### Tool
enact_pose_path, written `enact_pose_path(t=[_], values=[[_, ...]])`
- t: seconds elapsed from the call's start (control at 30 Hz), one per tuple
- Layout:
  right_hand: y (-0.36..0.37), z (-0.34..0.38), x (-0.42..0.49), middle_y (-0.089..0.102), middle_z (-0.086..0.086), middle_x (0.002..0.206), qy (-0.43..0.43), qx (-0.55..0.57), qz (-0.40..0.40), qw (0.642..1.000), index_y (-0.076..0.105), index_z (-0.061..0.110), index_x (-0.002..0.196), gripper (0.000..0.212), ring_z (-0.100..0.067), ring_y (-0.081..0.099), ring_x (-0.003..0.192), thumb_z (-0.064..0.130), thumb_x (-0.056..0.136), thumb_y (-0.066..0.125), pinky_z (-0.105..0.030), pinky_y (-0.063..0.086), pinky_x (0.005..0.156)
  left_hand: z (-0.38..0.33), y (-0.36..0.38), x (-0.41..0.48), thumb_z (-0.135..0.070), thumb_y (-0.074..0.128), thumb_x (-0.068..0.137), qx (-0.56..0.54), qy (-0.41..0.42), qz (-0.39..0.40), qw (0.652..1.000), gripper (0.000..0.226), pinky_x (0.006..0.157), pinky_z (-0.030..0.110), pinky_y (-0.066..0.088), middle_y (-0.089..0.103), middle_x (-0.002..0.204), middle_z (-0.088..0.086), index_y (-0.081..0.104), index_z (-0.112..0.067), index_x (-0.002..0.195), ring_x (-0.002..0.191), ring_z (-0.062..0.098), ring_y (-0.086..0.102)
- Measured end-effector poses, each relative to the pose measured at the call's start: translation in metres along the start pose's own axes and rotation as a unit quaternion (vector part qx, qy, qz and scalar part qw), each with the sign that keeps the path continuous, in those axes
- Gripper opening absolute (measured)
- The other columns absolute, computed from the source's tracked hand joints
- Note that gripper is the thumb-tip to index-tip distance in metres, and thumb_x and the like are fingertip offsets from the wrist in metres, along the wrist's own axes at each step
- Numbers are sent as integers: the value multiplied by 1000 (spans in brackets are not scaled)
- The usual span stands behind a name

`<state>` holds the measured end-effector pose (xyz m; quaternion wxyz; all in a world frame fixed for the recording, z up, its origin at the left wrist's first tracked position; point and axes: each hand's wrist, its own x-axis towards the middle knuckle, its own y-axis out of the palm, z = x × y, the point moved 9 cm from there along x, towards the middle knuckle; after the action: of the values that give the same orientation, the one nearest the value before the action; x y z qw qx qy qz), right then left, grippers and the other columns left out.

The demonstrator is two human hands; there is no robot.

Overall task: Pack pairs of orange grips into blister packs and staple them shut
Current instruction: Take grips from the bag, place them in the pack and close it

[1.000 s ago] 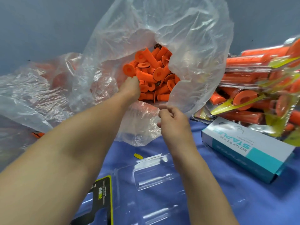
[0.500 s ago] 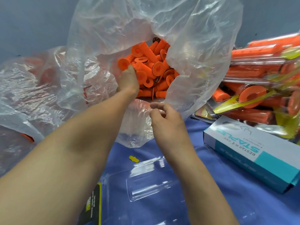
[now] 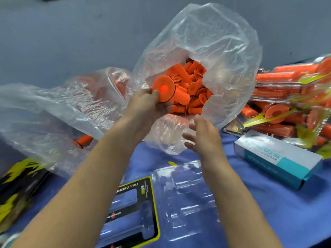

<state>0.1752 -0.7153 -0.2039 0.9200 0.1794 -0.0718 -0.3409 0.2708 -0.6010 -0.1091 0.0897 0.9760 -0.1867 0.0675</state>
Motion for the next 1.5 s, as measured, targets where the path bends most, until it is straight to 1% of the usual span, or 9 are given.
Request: enact_pose_path(t=[0.1,0.27,0.53,0.83,0.9,1.07,1.23,1.37,1.5], values=[[9,1,-28,62,3,106,9,114,-24,993,56,31,109,22,-15,67,81,44,103,39,-32,57,67,3,-36,-69,-9,43,104,-74,-42,41,995,16,55,21,54,62,62,2,58,-5,100,56,11,63],[59,-21,-82,69,3,76,17,138,92,986,61,21,107,13,-14,70,65,22,103,49,-23,53,53,21,-113,-130,-13,50,98,-151,-79,-22,985,14,52,19,53,61,72,3,64,-11,101,58,10,60],[92,-35,-116,64,-6,100,-19,61,166,984,63,15,108,18,-18,73,81,24,93,61,-20,56,71,14,-184,-156,-58,53,84,70,58,-94,991,43,65,33,61,72,85,5,72,-22,97,81,19,72],[116,-30,-130,69,3,97,-92,-47,210,972,64,17,109,22,-19,74,80,23,88,67,-19,56,72,12,-232,-170,-51,64,80,180,72,-109,975,26,86,35,58,75,87,-5,74,-29,91,82,16,74],[123,-33,-134,71,9,89,-107,-88,217,966,66,24,106,25,-18,74,79,32,82,69,-24,58,74,14,-244,-172,-41,64,86,176,74,-144,971,21,86,37,58,76,86,-4,73,-23,90,82,16,73],[129,-39,-139,73,8,93,-113,-107,223,962,68,32,101,23,-18,74,80,38,79,71,-30,57,85,16,-254,-175,-33,63,92,193,73,-147,967,9,67,12,53,76,84,-10,70,-28,94,83,8,72],[128,-37,-142,73,7,95,-101,-106,246,958,69,28,102,24,-19,75,80,35,79,72,-18,55,73,12,-256,-180,-39,62,92,220,77,-159,959,13,72,21,55,75,84,-12,70,-30,91,82,7,69],[123,-39,-147,71,8,98,-84,-153,279,944,67,30,104,32,-21,74,86,43,76,71,-36,57,89,2,-250,-188,-51,59,89,220,100,-197,950,25,77,31,54,73,86,-10,69,-28,93,80,15,69],[118,-40,-154,69,15,94,-77,-186,308,930,63,40,114,38,-13,70,87,40,78,73,-28,57,80,-24,-223,-196,-51,60,89,213,177,-173,945,21,78,16,49,70,94,-16,65,-32,97,90,5,67]])
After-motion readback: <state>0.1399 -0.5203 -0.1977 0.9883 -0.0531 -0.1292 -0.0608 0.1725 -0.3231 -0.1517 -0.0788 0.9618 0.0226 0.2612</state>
